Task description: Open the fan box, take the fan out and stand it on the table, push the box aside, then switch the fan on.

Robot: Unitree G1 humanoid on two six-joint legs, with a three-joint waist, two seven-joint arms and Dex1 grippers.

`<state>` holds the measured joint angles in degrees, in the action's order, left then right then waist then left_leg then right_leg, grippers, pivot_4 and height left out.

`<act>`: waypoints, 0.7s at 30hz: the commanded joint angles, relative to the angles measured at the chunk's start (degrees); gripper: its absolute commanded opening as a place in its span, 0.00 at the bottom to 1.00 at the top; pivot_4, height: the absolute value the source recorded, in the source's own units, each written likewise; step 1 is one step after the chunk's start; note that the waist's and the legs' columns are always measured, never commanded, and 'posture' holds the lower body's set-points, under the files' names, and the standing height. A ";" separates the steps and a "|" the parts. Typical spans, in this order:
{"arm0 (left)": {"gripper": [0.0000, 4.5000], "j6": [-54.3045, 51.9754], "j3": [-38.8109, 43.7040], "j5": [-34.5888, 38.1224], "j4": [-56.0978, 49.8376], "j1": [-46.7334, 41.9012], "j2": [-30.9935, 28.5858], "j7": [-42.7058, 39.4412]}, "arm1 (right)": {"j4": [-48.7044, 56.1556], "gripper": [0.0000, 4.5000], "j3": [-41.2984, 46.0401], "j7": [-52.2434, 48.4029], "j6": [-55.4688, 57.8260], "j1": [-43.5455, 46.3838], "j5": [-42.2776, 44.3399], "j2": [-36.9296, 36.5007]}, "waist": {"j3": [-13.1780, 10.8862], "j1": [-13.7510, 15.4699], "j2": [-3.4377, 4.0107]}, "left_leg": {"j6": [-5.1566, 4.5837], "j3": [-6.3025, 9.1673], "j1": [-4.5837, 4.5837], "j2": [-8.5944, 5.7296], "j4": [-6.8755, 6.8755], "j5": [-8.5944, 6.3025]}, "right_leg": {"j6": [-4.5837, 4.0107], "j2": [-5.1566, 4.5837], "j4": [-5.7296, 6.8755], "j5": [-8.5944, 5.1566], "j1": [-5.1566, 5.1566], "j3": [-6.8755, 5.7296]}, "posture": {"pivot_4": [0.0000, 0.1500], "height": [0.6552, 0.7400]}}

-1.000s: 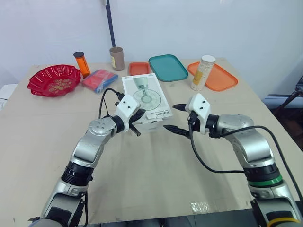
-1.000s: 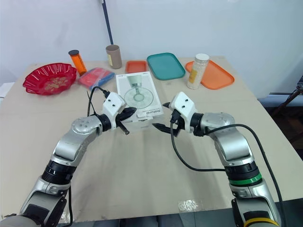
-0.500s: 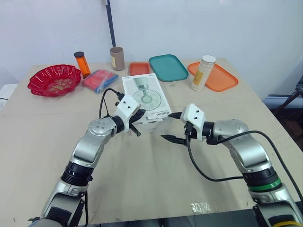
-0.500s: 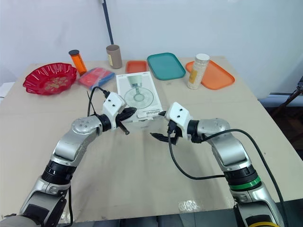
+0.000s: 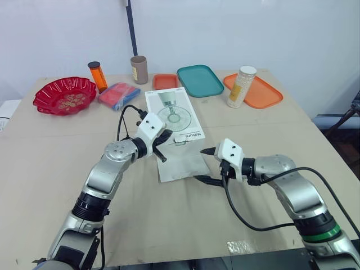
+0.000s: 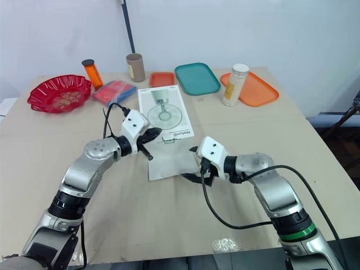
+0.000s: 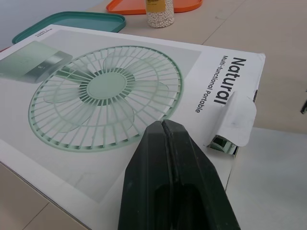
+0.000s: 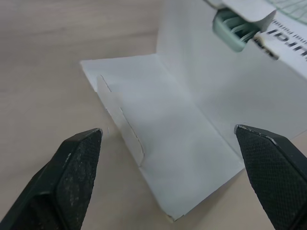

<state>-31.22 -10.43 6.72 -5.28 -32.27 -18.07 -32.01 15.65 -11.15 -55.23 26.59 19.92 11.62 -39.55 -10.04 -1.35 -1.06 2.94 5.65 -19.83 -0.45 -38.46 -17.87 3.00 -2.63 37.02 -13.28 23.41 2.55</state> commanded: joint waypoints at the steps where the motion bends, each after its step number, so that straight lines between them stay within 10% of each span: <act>1: 0.01 -0.77 0.06 -0.29 0.29 0.61 -0.95 -0.40 | 2.50 1.00 -0.60 -2.03 -1.14 -1.57 0.05 -1.77 | 0.00 -0.02 0.00 | 0.00 -0.01 0.01 0.00 0.00 0.00 | 0.00 0.00 0.00 0.00 0.00 0.00 | 1.00 1.00; 21: 0.01 -0.90 -0.03 -0.25 0.10 0.69 -1.15 -0.42 | -13.27 1.00 2.33 2.71 0.62 7.55 0.36 3.99 | 0.00 -0.04 0.00 | 0.01 -0.04 0.04 0.01 0.00 0.00 | 0.00 0.03 0.00 0.00 -0.02 0.05 | 1.00 1.00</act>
<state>-31.36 -10.42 6.75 -5.66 -32.16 -18.90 -32.49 2.87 -8.83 -52.86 28.66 25.94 12.50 -36.13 -10.04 -1.39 -1.06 2.95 5.62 -19.79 -0.44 -38.46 -17.86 3.00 -2.60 37.02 -13.28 23.39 2.60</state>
